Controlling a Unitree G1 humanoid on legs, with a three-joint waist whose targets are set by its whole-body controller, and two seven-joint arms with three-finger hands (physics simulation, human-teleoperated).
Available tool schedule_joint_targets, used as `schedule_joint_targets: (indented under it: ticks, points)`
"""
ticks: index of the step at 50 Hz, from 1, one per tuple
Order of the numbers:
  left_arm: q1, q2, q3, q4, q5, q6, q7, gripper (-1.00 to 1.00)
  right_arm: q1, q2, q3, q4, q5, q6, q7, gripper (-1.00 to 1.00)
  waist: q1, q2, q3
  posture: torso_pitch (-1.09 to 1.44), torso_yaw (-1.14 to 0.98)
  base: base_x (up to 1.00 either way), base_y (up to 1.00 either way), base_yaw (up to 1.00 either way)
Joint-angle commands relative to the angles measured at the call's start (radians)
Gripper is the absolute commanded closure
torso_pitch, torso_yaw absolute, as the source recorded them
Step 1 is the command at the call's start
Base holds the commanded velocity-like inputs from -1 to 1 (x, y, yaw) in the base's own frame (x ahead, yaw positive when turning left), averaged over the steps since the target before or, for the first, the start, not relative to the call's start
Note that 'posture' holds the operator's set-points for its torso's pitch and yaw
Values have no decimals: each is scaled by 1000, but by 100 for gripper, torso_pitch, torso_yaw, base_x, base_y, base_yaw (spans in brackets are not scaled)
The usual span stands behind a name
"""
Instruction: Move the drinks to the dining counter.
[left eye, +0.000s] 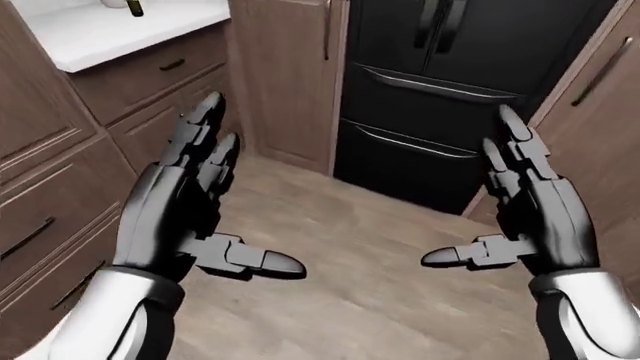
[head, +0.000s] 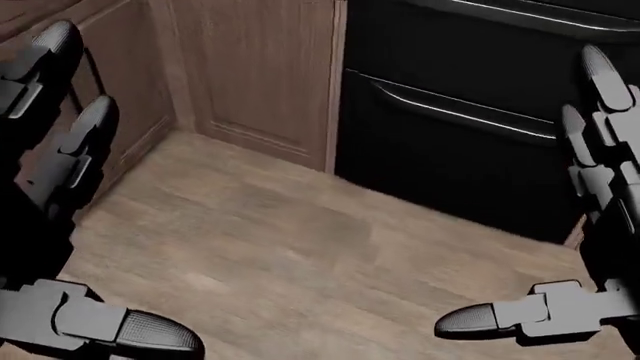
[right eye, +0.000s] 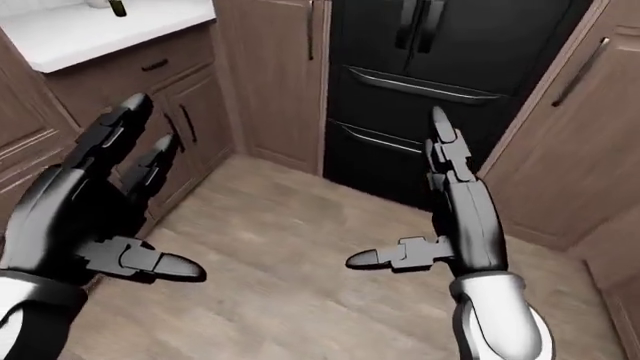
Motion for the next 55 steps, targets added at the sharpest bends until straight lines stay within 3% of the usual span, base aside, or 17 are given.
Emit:
schedule_joint_targets:
  ticks: [1, 2, 11, 13, 14, 16, 23, 27, 28, 37, 39, 40, 41, 48, 50, 52, 55]
  points:
    - [-18, 9, 15, -13, 11, -9, -6, -100, -13, -5, -2, -20, 2, -11, -4, -100, -1, -1, -31, 0, 0, 74, 0, 83]
    - [-16, 7, 16, -13, 15, -8, -11, -100, -16, -6, -3, -20, 2, -10, -4, -100, -4, -2, 8, 0, 0, 74, 0, 83]
    - [-7, -2, 2, -13, 41, -13, -25, -100, 0, -5, -18, -20, 14, -27, -3, -100, -27, -13, -38, 0, 0, 73, 0, 83]
    - [-7, 3, 0, -13, 33, -17, -18, -100, -1, -8, -21, -20, 15, -24, -3, -100, -13, 35, -44, 0, 0, 71, 0, 85]
    - [-6, 7, 0, -13, 30, -20, -16, -100, -5, -9, -24, -20, 17, -21, -3, -100, 4, 116, -64, 0, 0, 70, 0, 86]
    - [-2, 10, 4, -13, 29, -24, -18, -100, -8, -11, -25, -20, 20, -20, -5, -100, -4, 87, -11, 0, 0, 70, 0, 86]
    - [12, 41, 8, -13, 1, -55, -2, -100, -11, -8, -9, -20, 20, -22, -16, -100, 29, 74, -36, 0, 0, 58, 0, 94]
    - [22, 41, 9, -13, 13, -60, -13, -100, -9, -7, -1, -20, 17, -25, -18, -100, -7, -20, -39, 0, 0, 39, 0, 100]
    - [23, 40, 8, -13, 17, -61, -15, -100, -11, -8, -2, -20, 17, -22, -17, -100, -15, 8, -1, 0, 0, 38, 0, 100]
    - [17, 44, 21, -13, 0, -55, -11, -100, -17, -10, 6, -20, 12, -25, -13, -100, -26, 64, -8, 0, 0, 17, 0, 100]
    - [16, 43, 18, -13, 5, -55, -13, -100, -21, -6, 6, -20, 17, -18, -12, -100, -20, 118, -13, 0, 0, 9, 0, 100]
    - [11, 46, 18, -13, -5, -54, -5, -100, -23, -5, 6, -20, 19, -16, -12, -100, -10, 191, -27, 0, 0, 9, 0, 100]
    - [12, 44, 16, -13, 4, -53, -11, -100, -27, -8, 5, -20, 19, -12, -14, -100, -20, 141, -5, 0, 0, 9, 0, 100]
    - [2, 49, 21, -13, -12, -48, -2, -100, -31, -17, 10, -20, 12, 1, -2, -100, -19, 81, -21, 0, 0, 12, 0, 11]
    - [1, 44, 19, -13, -4, -44, -7, -100, -30, -17, 14, -20, 6, 0, 1, -100, -17, 62, 30, 0, 0, 83, -21, 0]
    - [-2, 40, 22, -13, -4, -38, -9, -100, -32, -13, 12, -20, 4, -1, 5, -100, -41, -7, 0, 0, 0, 86, -22, 0]
    - [-19, 53, 29, -13, -41, -33, 17, -100, -52, -15, 7, -20, 4, 8, 7, -100, -29, 12, -4, 0, 0, 86, -21, 0]
